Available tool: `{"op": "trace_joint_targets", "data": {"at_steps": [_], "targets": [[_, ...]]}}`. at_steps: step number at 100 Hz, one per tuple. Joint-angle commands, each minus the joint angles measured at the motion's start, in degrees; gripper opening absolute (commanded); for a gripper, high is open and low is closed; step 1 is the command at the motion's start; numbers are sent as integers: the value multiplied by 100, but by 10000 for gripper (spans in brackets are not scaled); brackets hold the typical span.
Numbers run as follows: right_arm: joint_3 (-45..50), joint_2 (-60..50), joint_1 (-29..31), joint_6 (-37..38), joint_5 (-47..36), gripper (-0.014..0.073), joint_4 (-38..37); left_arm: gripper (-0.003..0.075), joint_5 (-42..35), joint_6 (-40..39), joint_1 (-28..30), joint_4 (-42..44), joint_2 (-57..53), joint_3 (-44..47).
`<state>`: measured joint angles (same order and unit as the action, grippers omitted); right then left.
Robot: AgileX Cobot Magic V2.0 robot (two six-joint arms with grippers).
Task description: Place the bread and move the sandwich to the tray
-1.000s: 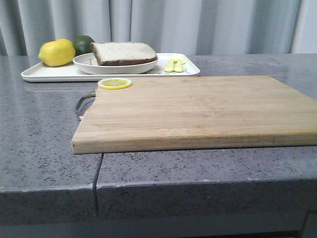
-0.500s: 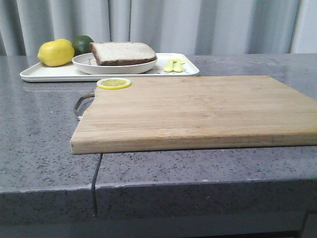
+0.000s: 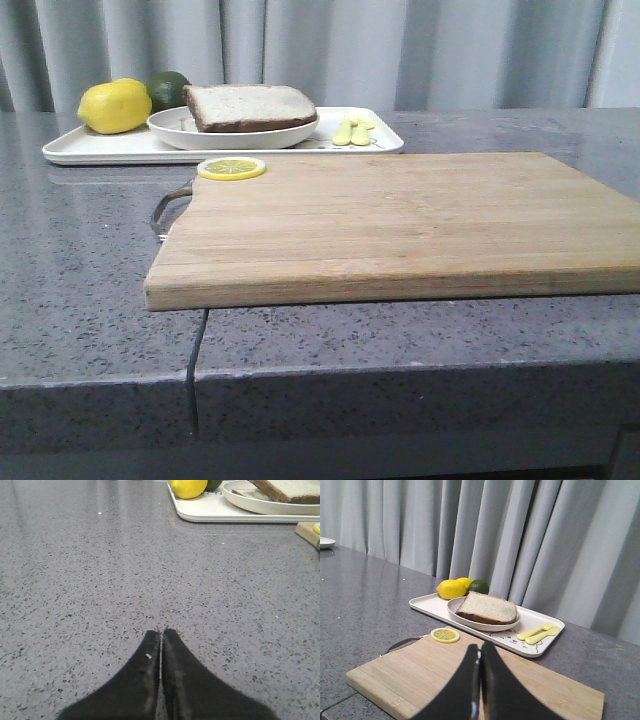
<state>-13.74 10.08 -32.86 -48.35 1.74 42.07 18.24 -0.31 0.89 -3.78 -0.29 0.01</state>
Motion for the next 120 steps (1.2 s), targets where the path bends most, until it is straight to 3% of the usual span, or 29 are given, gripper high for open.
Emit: {"op": "trace_joint_targets", "data": {"at_steps": [1,49,61,74,98,107,120], "targets": [[-159,48,21,-67,-381,-67,-2,-20,-346,-35,5,-67,-177,81],[-159,55,27,-67,-382,-67,-7,-20,-346,-35,5,-67,-177,81],[-147,55,213,35,-400,-67,-348,-20,-346,-35,5,-67,-177,81],[-46,55,670,1243,-508,-67,-1126,-20,-346,-35,5,-67,-177,81],[481,55,1743,4323,-1006,-67,-3710,-20,-346,-35,5,-67,-177,81],[859,-54,2173,4895,-1367,-67,-4288,-20,-346,-35,5,-67,-177,81],[1460,-364,2652,5289,-1559,-67,-4470,-20,-346,-35,5,-67,-177,81]]}}
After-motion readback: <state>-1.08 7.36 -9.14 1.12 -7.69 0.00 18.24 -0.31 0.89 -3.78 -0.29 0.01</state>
